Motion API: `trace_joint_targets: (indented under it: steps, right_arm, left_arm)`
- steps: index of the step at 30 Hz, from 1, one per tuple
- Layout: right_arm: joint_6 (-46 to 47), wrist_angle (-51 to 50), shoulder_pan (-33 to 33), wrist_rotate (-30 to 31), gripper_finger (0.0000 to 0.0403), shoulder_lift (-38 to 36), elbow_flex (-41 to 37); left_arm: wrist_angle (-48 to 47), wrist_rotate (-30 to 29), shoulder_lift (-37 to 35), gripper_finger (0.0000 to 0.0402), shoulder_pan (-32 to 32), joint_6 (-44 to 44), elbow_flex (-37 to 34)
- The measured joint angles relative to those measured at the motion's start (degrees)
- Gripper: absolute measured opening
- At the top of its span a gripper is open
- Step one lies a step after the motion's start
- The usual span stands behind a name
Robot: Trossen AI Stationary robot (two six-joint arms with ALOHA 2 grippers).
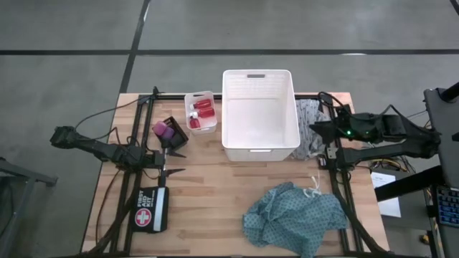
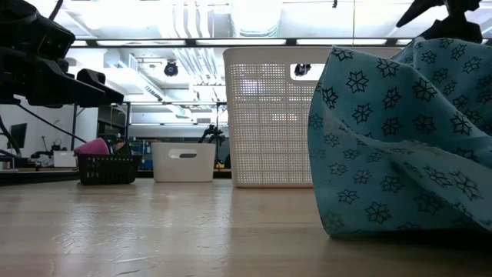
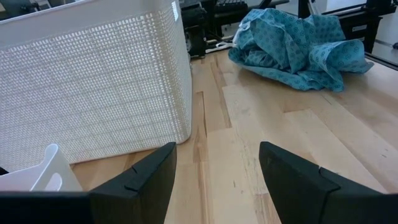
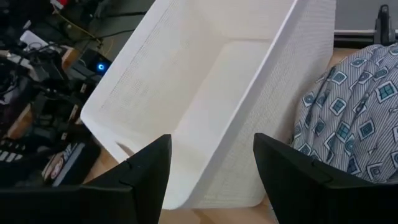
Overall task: Pick & Place Medicine items
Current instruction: Put the gray patient gown into the white laundry bin
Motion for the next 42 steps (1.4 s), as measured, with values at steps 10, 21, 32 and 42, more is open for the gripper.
trace_joint_targets:
  steps: [10,21,32,42]
  right_arm:
    - [-0.09,-0.09,0.0,-0.02,0.0224,1.04,-0.02]
    - [8.35,-20.04,-0.02,1.46,0.0224,0.62,3.21]
    - [13.0,-20.73,-0.07,11.31,0.0224,0.72,-6.23]
    - [17.75,-18.81,-0.06,18.54,0.0224,0.83,-14.88]
  left_arm:
    - [-0.01,0.0,0.0,0.0234,-0.01,-0.01,0.0]
    - [-0.02,0.02,0.0,0.0234,-0.02,-0.03,0.0]
    - [0.0,0.0,-0.02,0.0234,0.0,-0.07,0.0]
    - [0.0,-0.02,-0.02,0.0235,0.02,-0.05,0.0]
